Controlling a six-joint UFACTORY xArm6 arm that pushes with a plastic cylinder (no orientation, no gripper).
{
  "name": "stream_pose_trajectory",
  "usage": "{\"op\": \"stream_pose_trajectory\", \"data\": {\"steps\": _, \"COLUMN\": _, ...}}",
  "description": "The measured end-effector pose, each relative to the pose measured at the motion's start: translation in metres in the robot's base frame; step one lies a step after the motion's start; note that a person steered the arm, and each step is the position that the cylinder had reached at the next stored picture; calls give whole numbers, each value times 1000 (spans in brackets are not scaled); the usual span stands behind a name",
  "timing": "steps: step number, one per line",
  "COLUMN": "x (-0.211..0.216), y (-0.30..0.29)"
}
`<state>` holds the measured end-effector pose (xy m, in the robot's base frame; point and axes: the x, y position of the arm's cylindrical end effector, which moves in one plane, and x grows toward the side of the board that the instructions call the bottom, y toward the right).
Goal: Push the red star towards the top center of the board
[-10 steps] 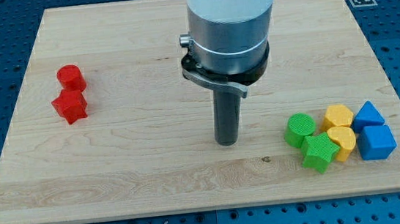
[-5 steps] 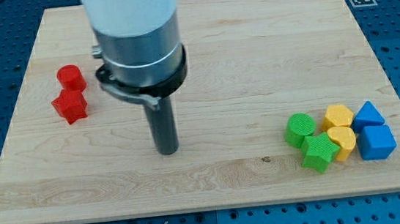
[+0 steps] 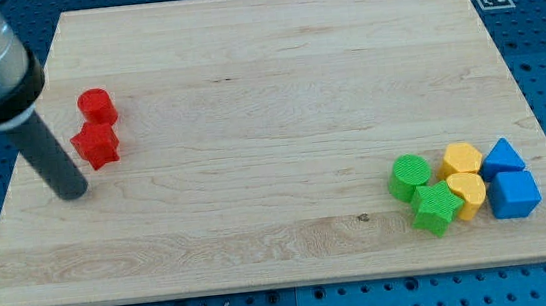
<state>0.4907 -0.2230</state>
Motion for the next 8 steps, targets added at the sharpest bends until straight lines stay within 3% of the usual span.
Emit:
{"op": "stream_pose_trajectory", "data": {"steps": 2, "x": -6, "y": -4}}
{"op": "stream_pose_trajectory", "data": {"steps": 4, "x": -25, "y": -80}}
{"op": "stream_pose_trajectory", "data": {"steps": 8, "x": -31, "y": -27}}
